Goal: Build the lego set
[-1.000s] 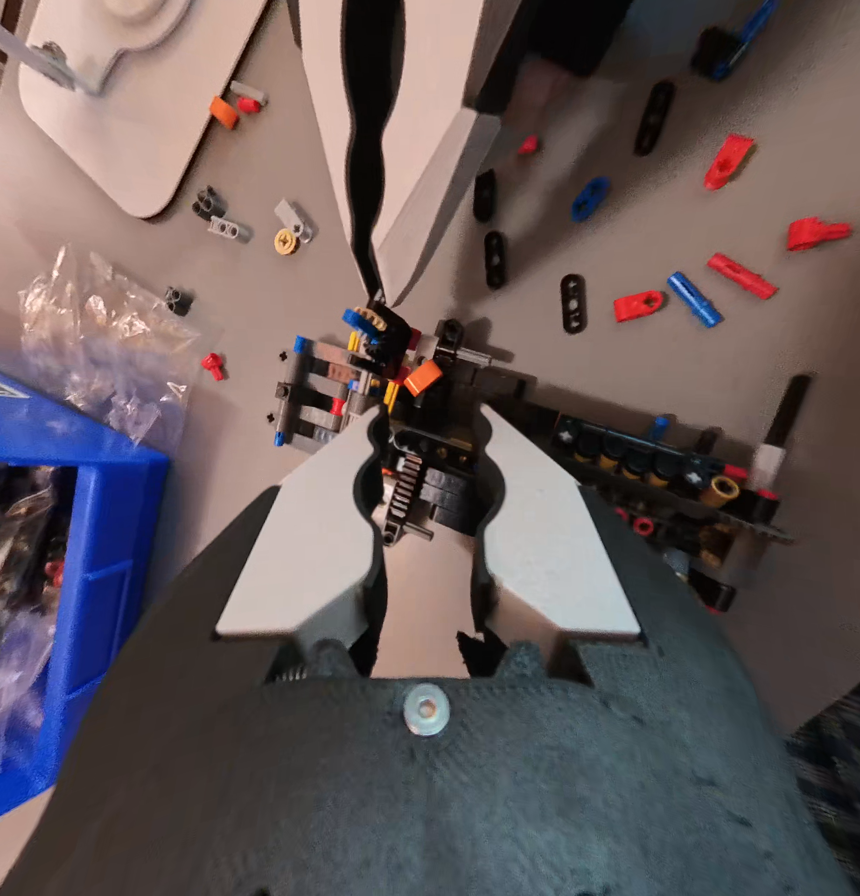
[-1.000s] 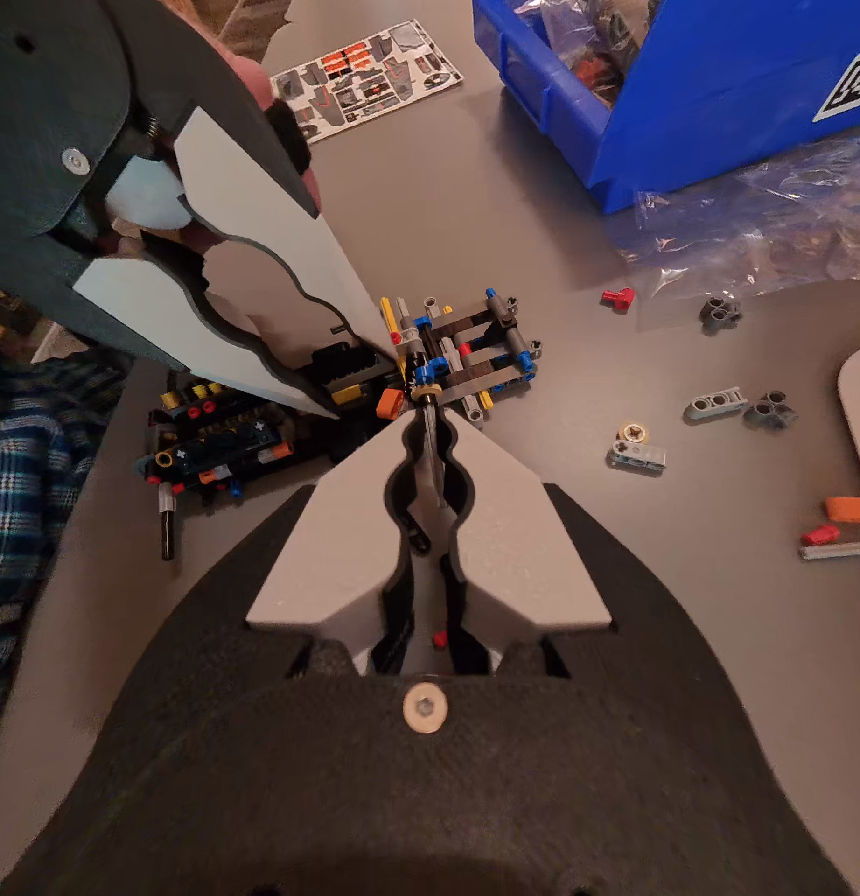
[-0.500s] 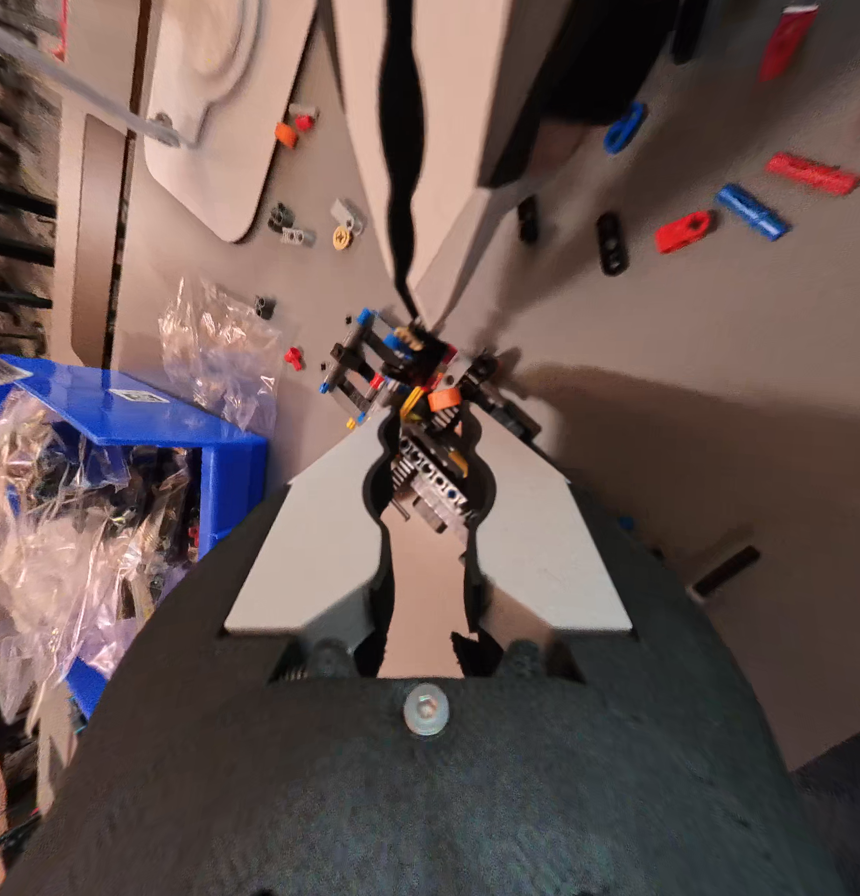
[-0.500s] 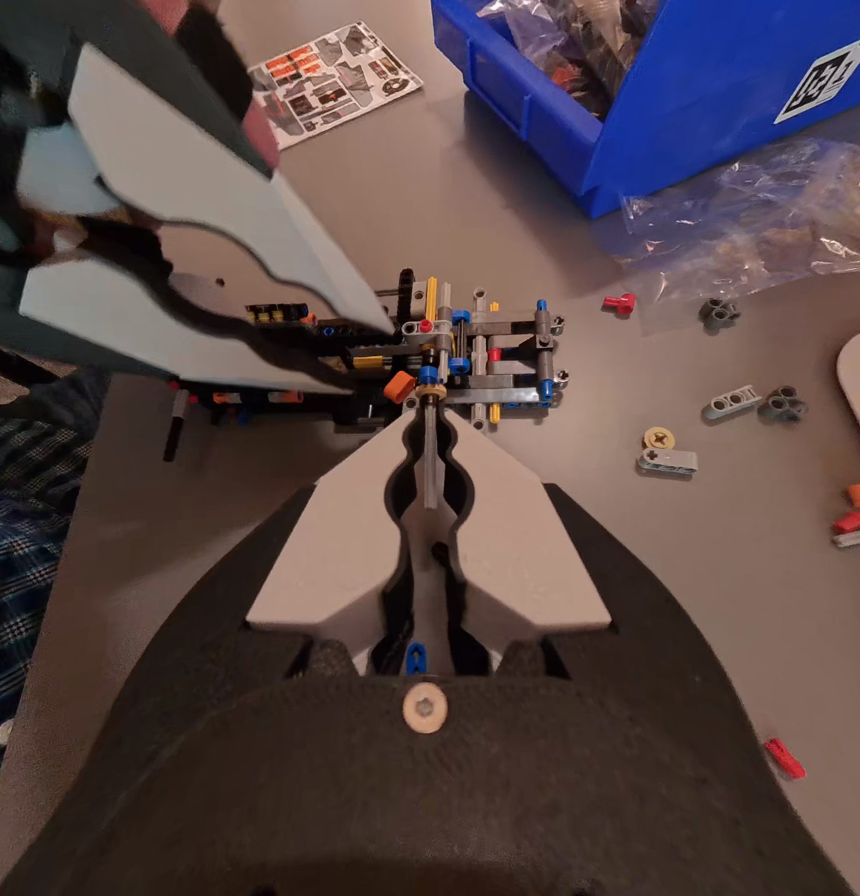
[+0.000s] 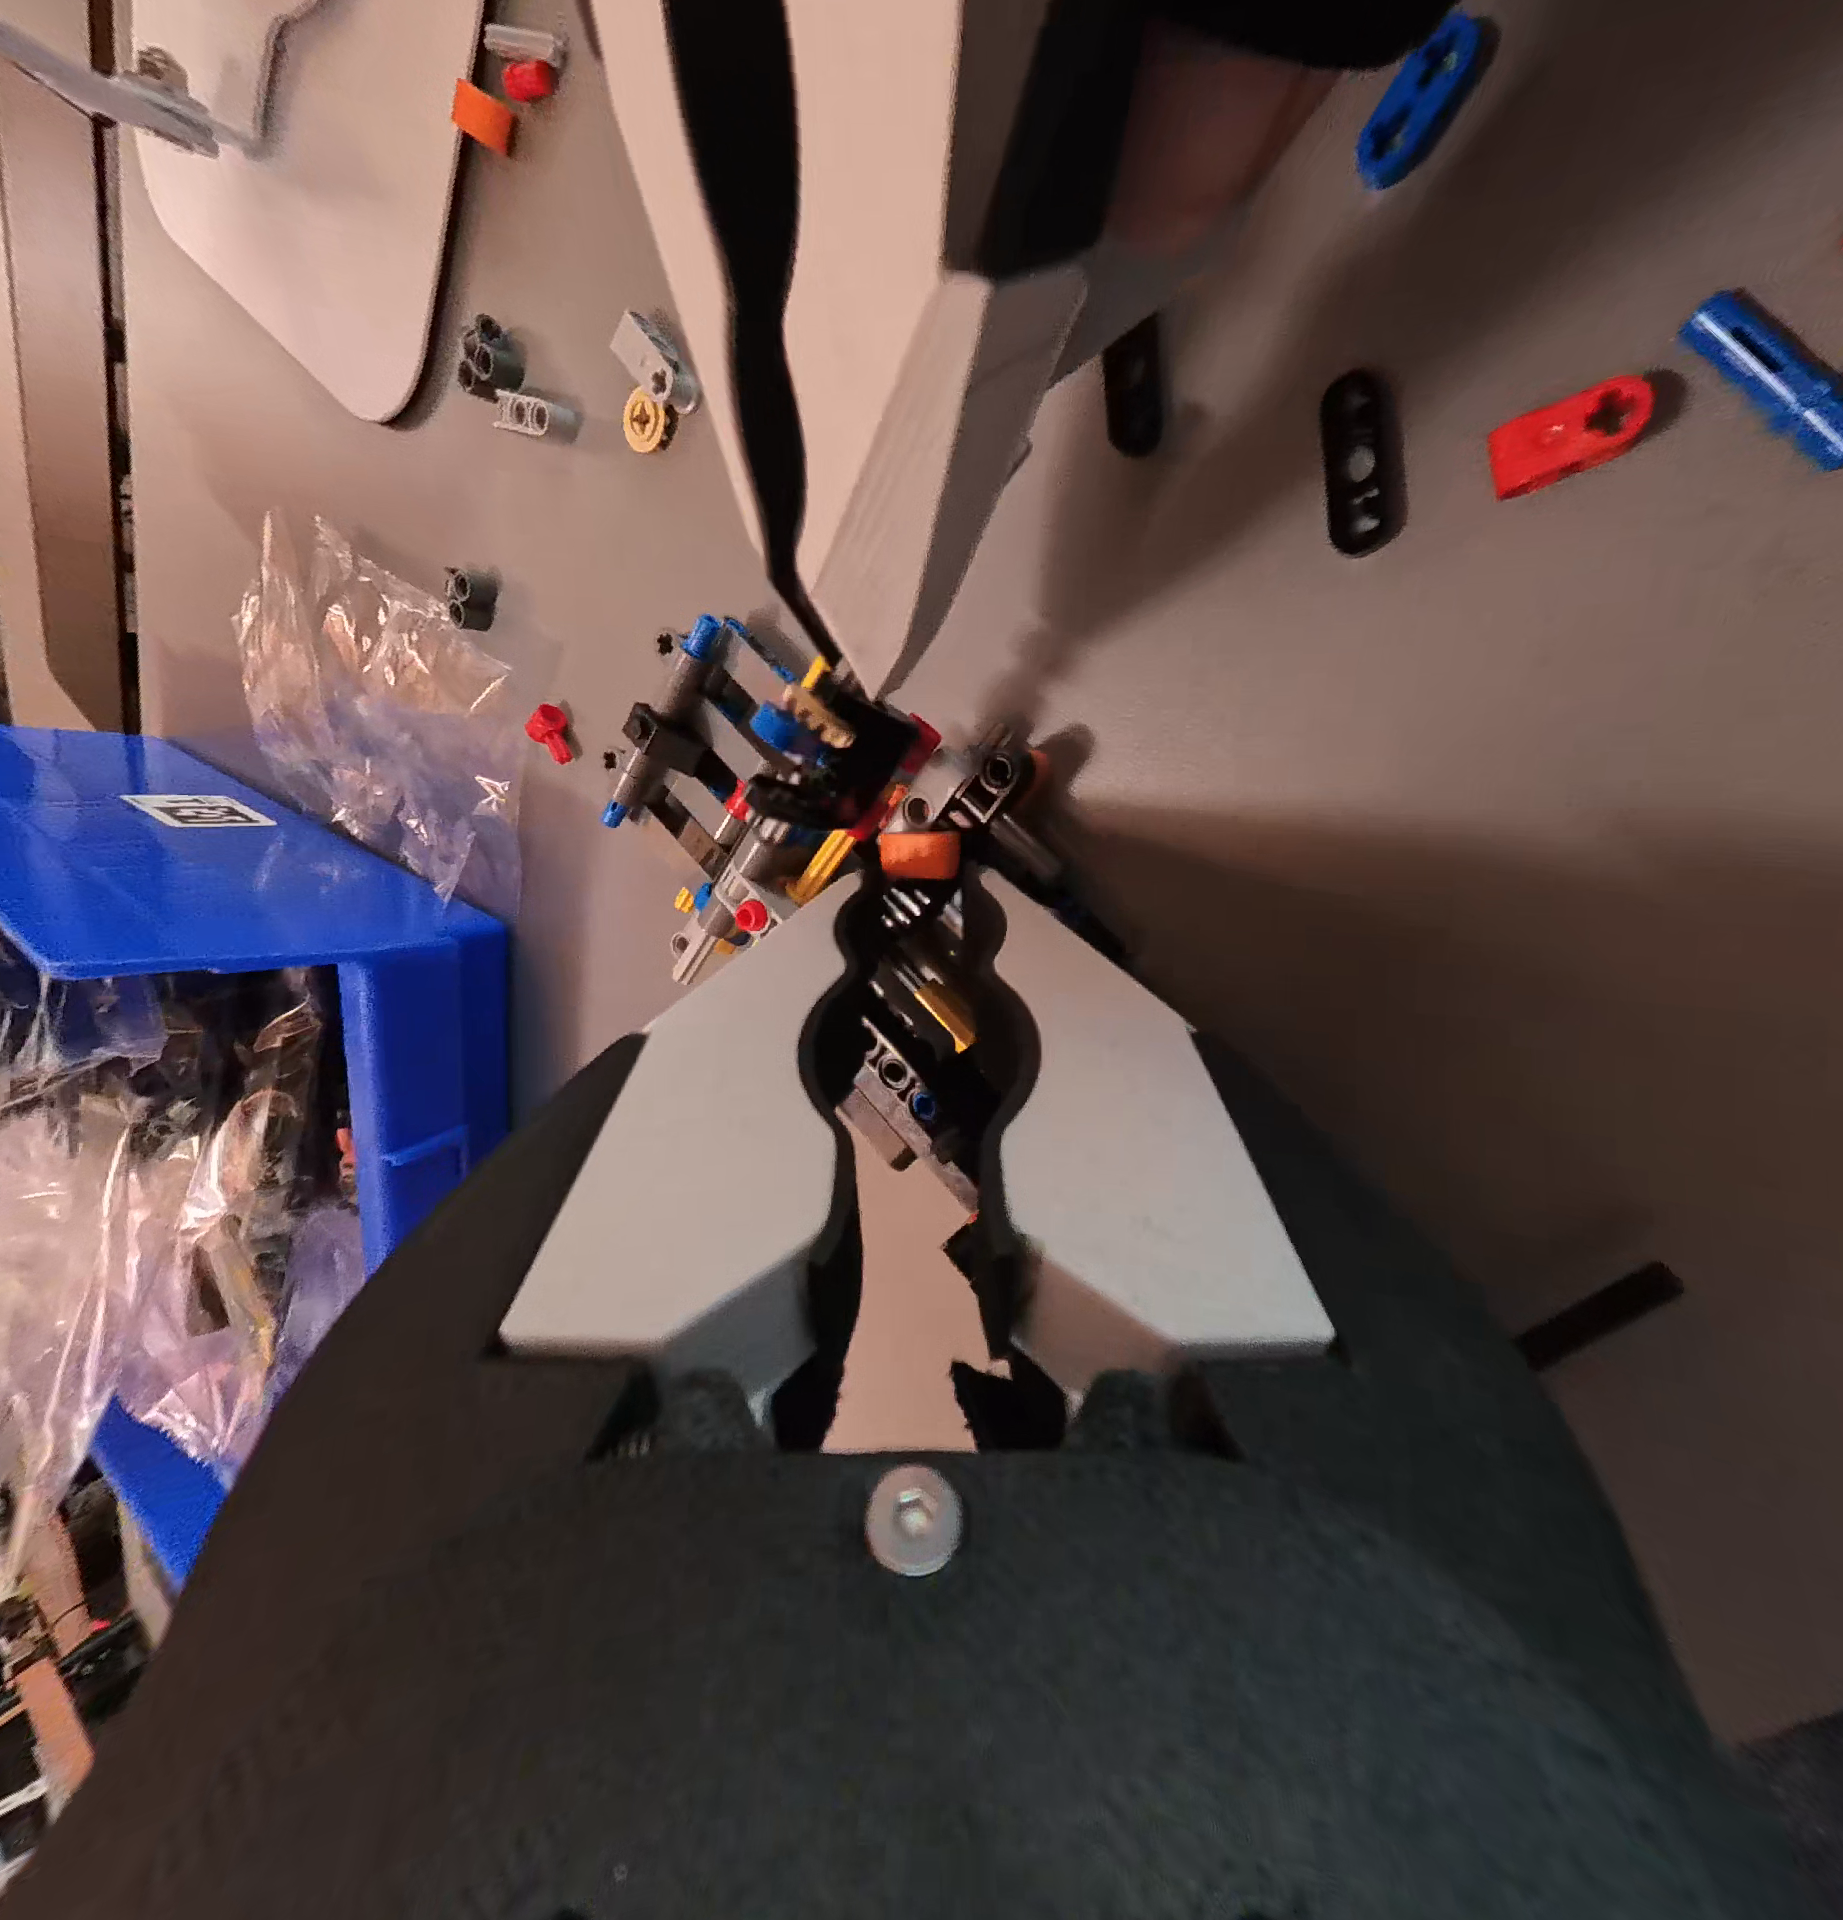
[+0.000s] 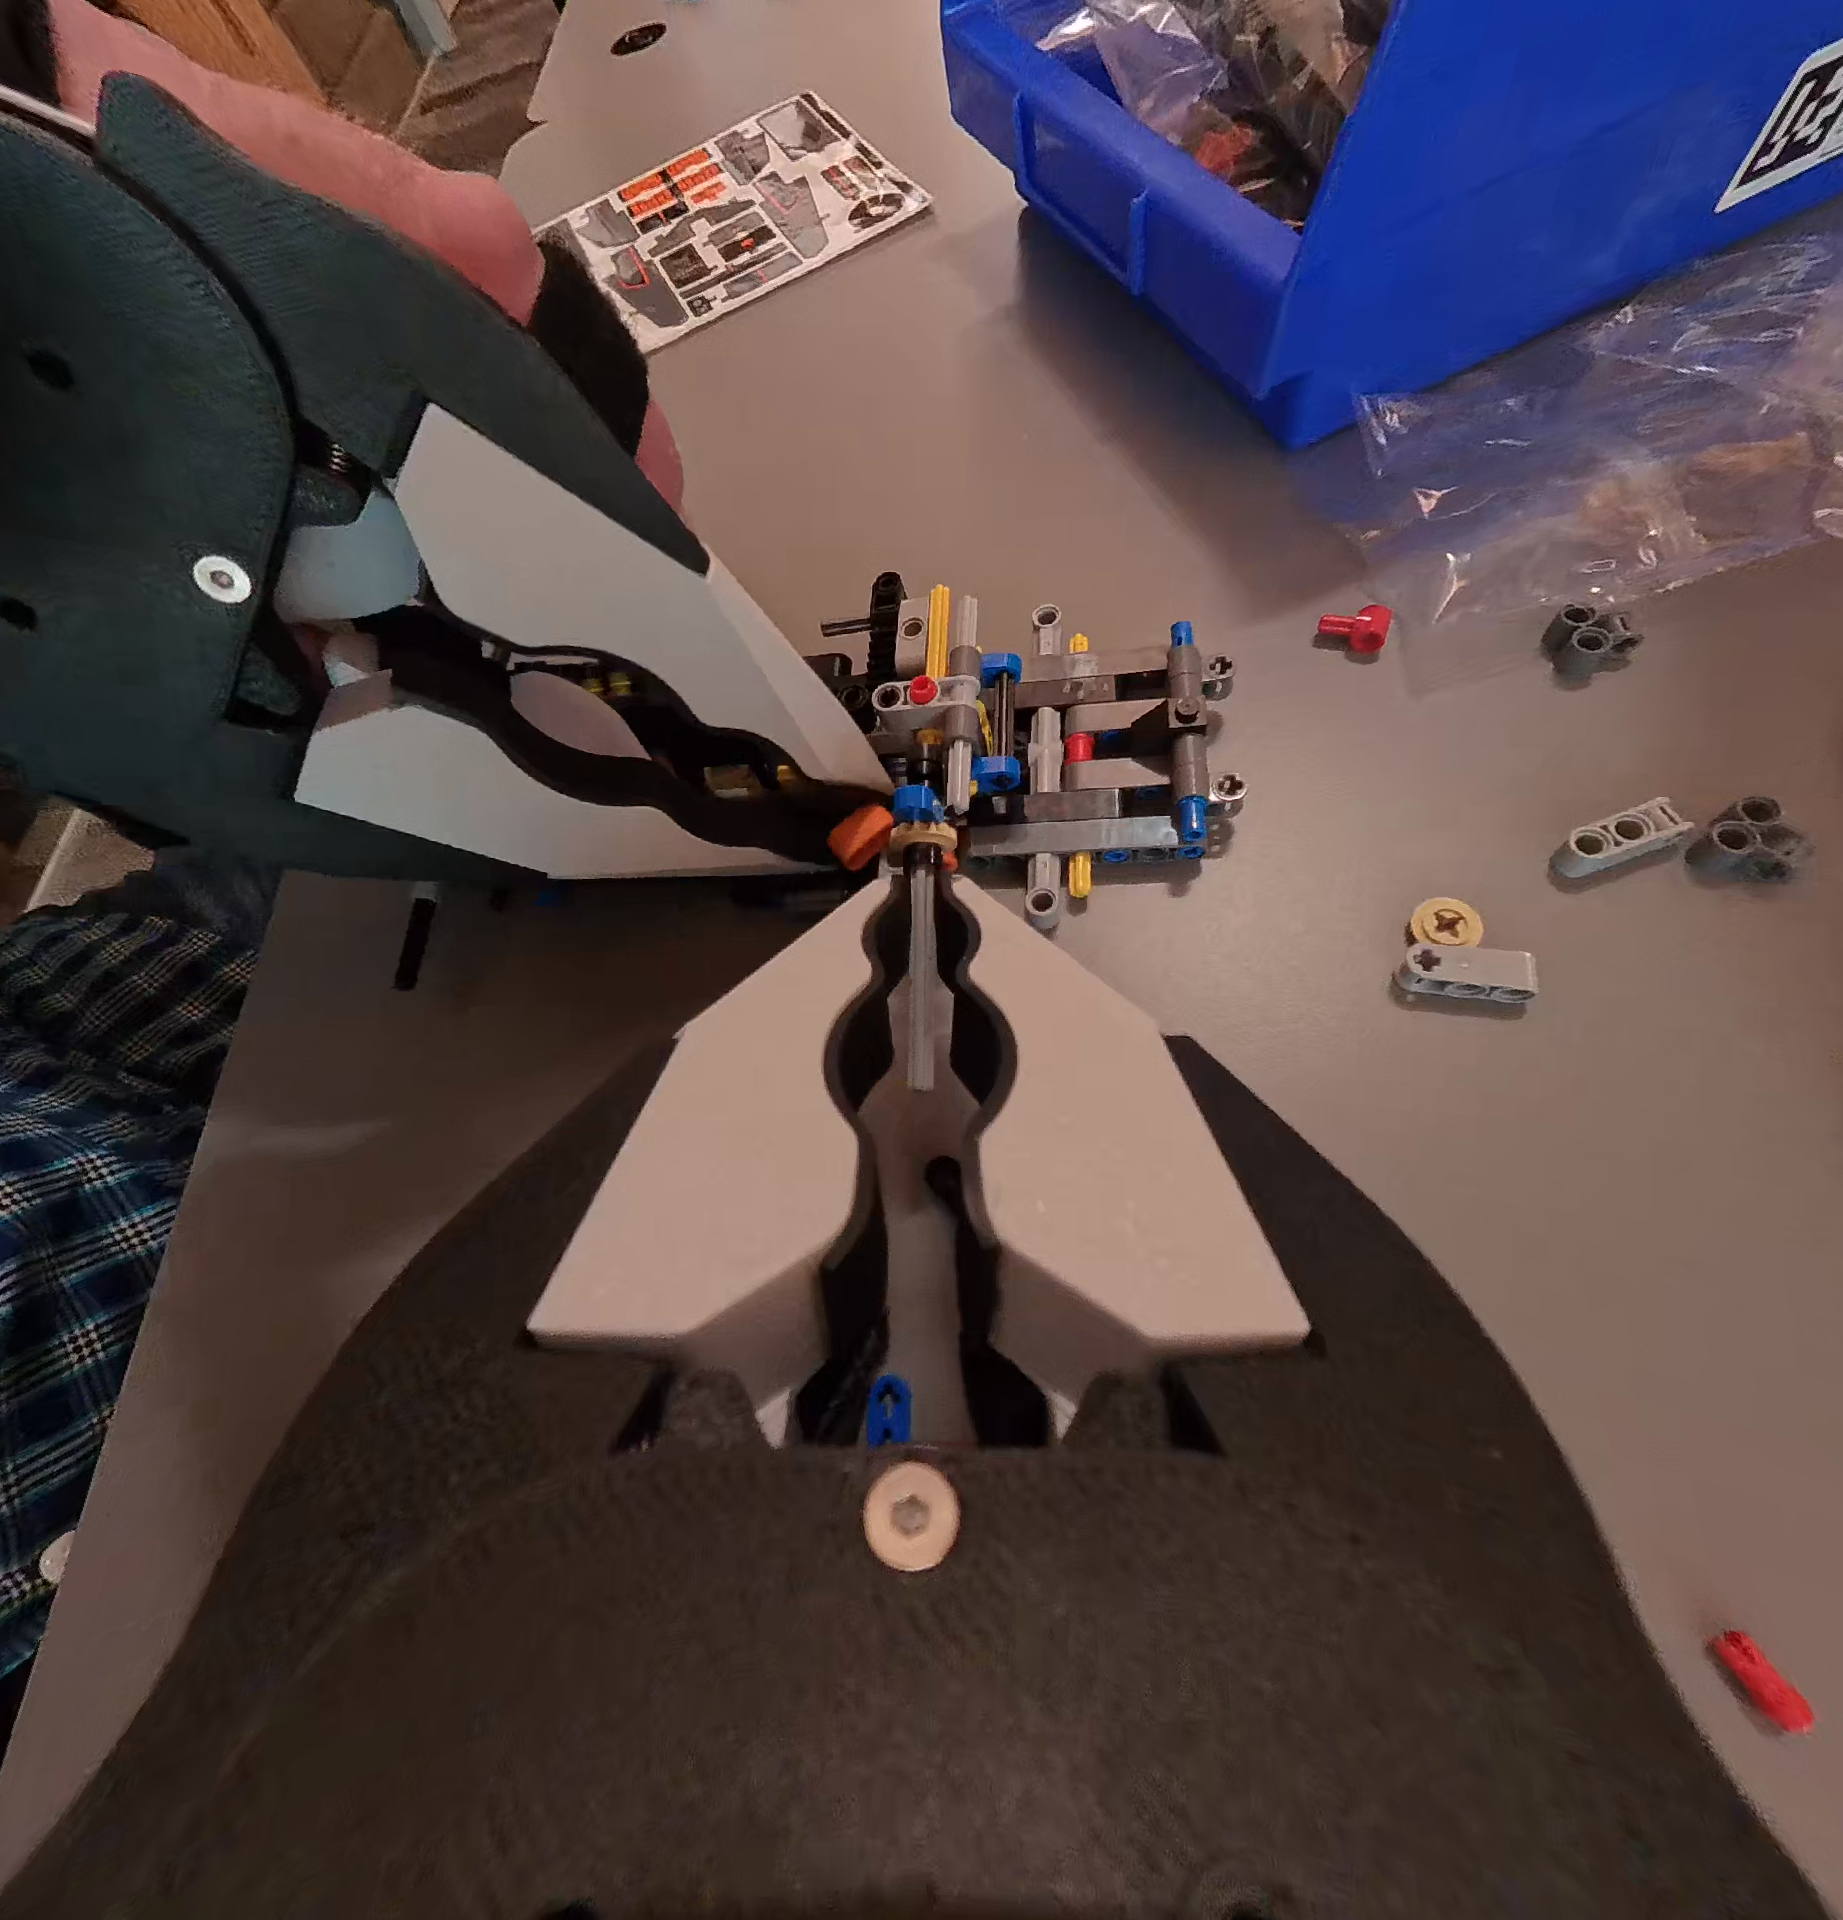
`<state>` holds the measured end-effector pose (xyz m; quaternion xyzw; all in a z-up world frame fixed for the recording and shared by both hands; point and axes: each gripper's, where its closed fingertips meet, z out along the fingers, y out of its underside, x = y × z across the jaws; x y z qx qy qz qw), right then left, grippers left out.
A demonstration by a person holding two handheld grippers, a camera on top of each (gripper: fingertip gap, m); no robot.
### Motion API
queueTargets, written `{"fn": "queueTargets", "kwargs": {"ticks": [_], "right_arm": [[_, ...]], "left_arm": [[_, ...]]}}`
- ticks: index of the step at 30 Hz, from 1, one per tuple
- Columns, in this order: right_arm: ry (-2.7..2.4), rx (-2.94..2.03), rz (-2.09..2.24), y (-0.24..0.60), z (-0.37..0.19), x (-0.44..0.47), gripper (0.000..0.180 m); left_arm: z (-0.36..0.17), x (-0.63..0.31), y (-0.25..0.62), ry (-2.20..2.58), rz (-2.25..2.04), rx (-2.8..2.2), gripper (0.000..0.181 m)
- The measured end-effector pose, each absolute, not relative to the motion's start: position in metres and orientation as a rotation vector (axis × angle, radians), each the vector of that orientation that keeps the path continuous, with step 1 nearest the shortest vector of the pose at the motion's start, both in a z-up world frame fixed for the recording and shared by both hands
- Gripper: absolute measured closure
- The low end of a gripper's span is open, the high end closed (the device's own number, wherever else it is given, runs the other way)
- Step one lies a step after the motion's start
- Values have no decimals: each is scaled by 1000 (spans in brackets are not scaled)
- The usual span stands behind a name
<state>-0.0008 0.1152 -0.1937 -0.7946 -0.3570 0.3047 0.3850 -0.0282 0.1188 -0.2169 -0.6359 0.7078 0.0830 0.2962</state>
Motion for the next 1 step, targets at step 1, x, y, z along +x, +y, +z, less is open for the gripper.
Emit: {"fn": "queueTargets", "kwargs": {"ticks": [1], "right_arm": [[-906,-2025,785,116,-194,-1,179]], "left_arm": [[-217,-28,119,1884,207,-1693,168]]}}
